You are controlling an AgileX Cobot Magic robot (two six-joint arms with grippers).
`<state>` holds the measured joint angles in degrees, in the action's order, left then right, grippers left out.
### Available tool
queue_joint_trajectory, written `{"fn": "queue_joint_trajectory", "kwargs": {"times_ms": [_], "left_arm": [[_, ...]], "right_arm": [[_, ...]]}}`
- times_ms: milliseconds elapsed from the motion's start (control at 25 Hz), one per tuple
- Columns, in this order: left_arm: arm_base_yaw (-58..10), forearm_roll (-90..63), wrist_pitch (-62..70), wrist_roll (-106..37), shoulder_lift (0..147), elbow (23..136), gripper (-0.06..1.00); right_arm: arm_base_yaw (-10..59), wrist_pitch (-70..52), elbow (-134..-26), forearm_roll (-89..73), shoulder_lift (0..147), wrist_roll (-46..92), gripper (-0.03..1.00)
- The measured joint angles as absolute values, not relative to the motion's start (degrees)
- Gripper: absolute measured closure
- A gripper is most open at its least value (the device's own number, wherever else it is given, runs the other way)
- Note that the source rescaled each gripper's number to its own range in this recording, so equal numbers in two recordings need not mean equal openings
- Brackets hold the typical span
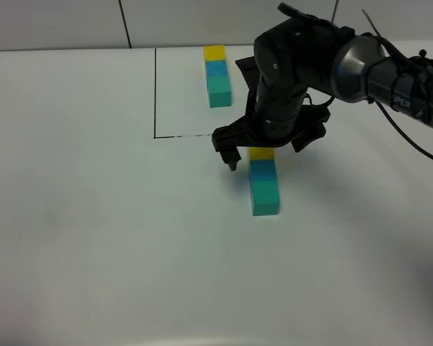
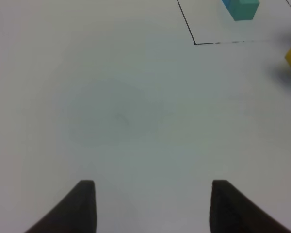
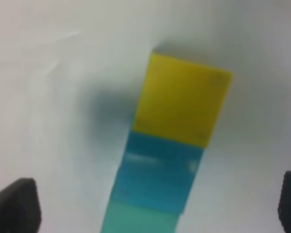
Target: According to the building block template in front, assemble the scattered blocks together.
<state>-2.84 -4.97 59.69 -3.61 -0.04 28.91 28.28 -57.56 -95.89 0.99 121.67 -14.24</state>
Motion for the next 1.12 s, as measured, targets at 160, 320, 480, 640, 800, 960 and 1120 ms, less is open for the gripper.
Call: {"fn": "queue_joint_trajectory", "kwargs": {"times_ms": [160, 320, 480, 640, 800, 960, 1120], "left_arm": [[-2.84, -4.97, 59.69, -3.61, -0.04, 28.91, 0.8], [-2.84, -4.97, 59.69, -3.61, -0.04, 28.91, 0.8], [-2.84, -4.97, 59.69, -3.61, -0.04, 28.91, 0.8], [-2.84, -4.97, 59.69, -3.61, -0.04, 28.91, 0.8], [-2.84, -4.97, 59.69, -3.61, -0.04, 28.91, 0.8], [-2.84, -4.97, 59.69, -3.61, -0.04, 28.91, 0.8], [-2.84, -4.97, 59.69, -3.61, -0.04, 28.91, 0.8]], "right_arm": [[24.14, -58.57, -95.03, -2.01, 119.16, -8.96, -0.03], [18.21, -56.51, -90.52, -6.84, 114.31, -1.85, -0.03], [11.69, -52.75, -82.86, -8.63, 108.37, 3.42, -0.03], [6.73, -51.7, -77.85, -7.69, 102.02, 6.19, -0.03], [2.17, -52.23, -75.53, -3.8, 96.36, 6.42, -0.03], [-0.19, -51.69, -75.33, -1.6, 92.11, 6.68, -0.03], [-0.18, -51.27, -75.33, -0.9, 89.38, 6.63, -0.03]]}}
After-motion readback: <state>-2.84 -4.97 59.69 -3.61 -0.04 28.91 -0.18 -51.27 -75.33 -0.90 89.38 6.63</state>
